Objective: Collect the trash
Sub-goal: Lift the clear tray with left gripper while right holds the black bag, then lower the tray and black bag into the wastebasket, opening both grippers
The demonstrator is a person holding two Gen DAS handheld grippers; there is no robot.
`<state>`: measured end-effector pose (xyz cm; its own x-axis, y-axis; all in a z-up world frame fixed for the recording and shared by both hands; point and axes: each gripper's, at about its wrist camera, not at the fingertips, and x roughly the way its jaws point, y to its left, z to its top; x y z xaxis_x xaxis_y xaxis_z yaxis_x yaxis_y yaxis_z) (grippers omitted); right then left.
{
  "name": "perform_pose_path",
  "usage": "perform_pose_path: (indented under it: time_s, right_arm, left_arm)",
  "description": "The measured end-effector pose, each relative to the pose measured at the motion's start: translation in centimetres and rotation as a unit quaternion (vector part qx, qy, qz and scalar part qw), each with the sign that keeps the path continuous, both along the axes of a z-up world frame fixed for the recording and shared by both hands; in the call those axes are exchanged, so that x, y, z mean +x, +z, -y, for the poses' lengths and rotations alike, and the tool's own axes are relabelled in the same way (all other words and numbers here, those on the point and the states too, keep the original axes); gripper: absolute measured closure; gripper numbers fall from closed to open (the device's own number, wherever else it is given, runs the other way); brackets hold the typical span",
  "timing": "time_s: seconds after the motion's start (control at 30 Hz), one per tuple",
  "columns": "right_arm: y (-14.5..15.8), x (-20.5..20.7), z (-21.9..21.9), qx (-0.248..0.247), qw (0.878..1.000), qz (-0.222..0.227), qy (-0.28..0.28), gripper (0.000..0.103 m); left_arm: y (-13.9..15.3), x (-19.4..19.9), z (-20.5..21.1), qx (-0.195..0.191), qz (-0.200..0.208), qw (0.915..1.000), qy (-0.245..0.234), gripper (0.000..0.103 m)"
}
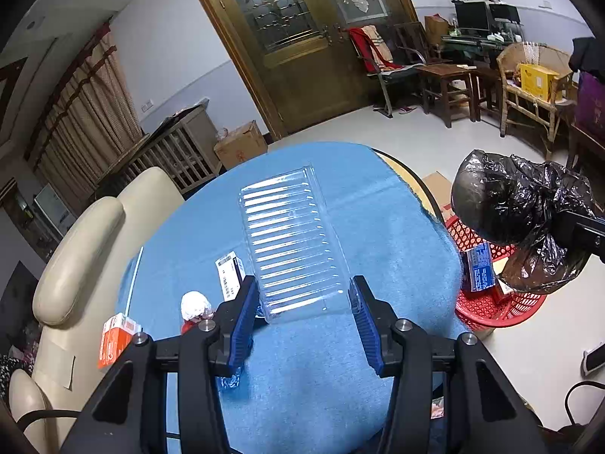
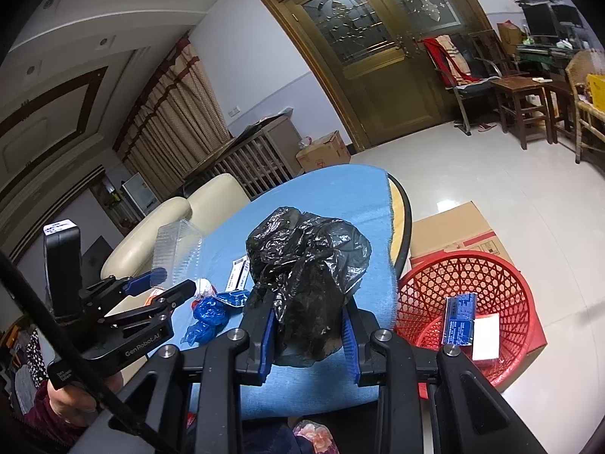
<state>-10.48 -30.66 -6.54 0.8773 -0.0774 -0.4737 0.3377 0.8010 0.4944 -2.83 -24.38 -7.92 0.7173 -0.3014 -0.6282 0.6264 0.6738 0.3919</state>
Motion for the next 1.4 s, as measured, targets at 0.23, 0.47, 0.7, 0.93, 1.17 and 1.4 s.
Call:
perform_pose_path:
  time_s: [0.23,0.47,0.7,0.93,1.17,1.4]
  right_arm:
    - [-0.4,-0.8,1.0,0.006,1.000,0.000,-0.012,0.071]
    - [-0.8,-1.4,2.2,0.013,1.000,-0.002,-0.025,0.071]
    - [-1.5,-1.9,3.3,0.025,0.999,-0.008,-0.040,0.071]
    - [-2.2,-2.4,4.2,0.032,0.998,-0.011,-0.053,0.071]
    - [-2.9,-3.4,5.5,0.041,0.997,-0.013,-0.071,0.071]
    - [-3.8,-5.0,7.3,0.057,0.993,-0.014,-0.098,0.071]
  left_arm:
    - [-0.5,-0.3,1.4,0.013,0.004,0.9998,-0.011,0.052]
    - [-1.0,-0.6,2.8,0.025,0.005,0.9995,-0.021,0.052]
    - [-1.5,-1.2,4.0,0.035,0.007,0.9988,-0.032,0.052]
    - [-1.7,-1.7,5.0,0.043,0.004,0.9978,-0.050,0.052]
    - [-2.1,-2.4,6.4,0.052,-0.002,0.9962,-0.070,0.052]
    - [-2.6,-3.4,7.8,0.054,-0.022,0.9936,-0.097,0.052]
